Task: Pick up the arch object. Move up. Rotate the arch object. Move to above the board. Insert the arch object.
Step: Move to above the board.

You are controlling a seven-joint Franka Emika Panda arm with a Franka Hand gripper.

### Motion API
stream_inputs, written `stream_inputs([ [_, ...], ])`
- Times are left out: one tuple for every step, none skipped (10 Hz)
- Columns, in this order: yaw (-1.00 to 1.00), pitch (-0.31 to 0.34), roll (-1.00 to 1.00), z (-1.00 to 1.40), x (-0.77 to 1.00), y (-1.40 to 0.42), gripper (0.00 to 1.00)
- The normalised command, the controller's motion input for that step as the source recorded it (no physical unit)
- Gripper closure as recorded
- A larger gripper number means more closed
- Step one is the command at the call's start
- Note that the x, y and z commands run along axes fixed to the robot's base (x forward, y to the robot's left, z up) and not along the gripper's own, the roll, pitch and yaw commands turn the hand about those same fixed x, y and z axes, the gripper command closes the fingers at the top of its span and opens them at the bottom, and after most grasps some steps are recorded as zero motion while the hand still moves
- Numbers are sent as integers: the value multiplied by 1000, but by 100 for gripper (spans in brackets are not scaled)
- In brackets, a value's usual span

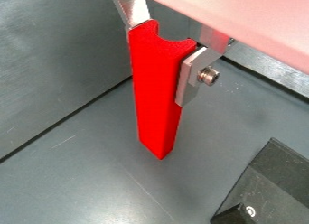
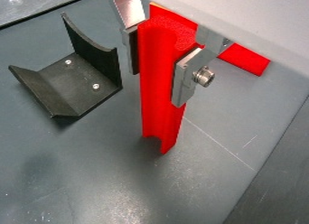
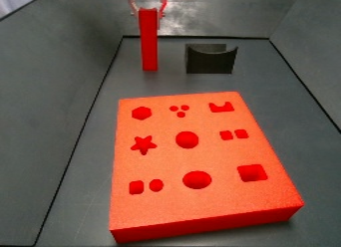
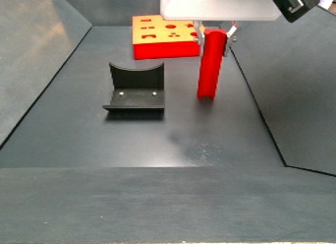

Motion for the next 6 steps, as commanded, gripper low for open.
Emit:
stream_inputs([
  [-87,48,228,1000,111,279,100],
  [-90,56,227,1000,107,277,100],
  [-81,93,204,1000,89,242,100],
  [-50,112,164,1000,85,201,100],
  [-21,113,132,1000,79,179,100],
  [-4,105,104,1000,69,154,100],
])
